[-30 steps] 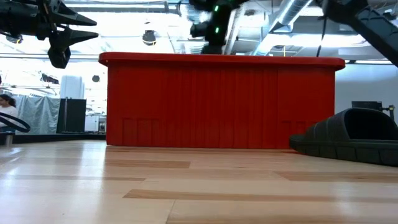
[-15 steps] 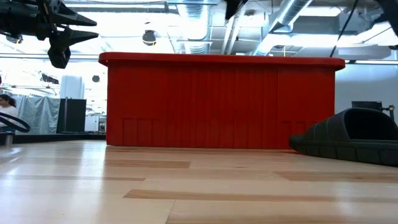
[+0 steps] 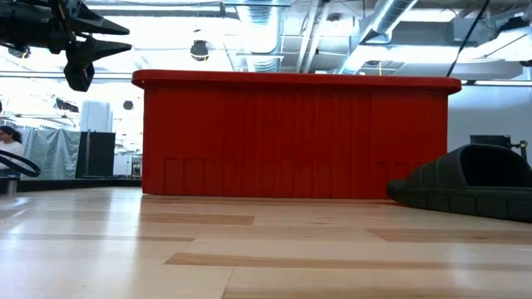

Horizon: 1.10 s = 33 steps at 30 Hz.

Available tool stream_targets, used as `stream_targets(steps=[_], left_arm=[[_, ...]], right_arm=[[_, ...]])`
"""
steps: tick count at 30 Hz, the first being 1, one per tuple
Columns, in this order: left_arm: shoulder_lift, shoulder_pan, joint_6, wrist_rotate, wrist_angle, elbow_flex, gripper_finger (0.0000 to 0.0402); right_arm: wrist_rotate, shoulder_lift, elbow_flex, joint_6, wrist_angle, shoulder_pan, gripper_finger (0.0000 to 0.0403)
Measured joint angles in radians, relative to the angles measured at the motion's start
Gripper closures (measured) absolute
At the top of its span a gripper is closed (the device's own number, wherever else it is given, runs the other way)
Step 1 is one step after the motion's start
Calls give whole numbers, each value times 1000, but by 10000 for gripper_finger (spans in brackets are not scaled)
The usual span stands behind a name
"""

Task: Pick and place slides into bin
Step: Put the black slipper into the red bin

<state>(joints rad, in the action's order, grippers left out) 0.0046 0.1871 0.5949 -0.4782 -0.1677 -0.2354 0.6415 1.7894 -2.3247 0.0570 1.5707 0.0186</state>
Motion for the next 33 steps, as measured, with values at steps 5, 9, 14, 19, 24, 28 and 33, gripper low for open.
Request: stream_targets(steps=[5,9,14,19,24,28,33], left_arm=[[0,0,3,2,0,0,299],[0,0,3,2,0,0,299],[0,0,3,3,0,0,299],[0,0,3,3,0,0,299],[0,0,-1,3,0,0,299],[0,0,-2,4,0,0,299],[0,0,-2,4,0,0,299]], right_arm=[[-17,-4,-1,-50,0,-90,217],[-70,-4,-1,-50,0,-161,211],[-118,-3,-1,-117,0,-221,216],[-123,-47,97,-228,-1,-274,222],[-114,-217,363,-383,0,-304,222],[-139,-365,583,-547,2,-326,217],[-193,-468,786,-746,-73,-417,216]])
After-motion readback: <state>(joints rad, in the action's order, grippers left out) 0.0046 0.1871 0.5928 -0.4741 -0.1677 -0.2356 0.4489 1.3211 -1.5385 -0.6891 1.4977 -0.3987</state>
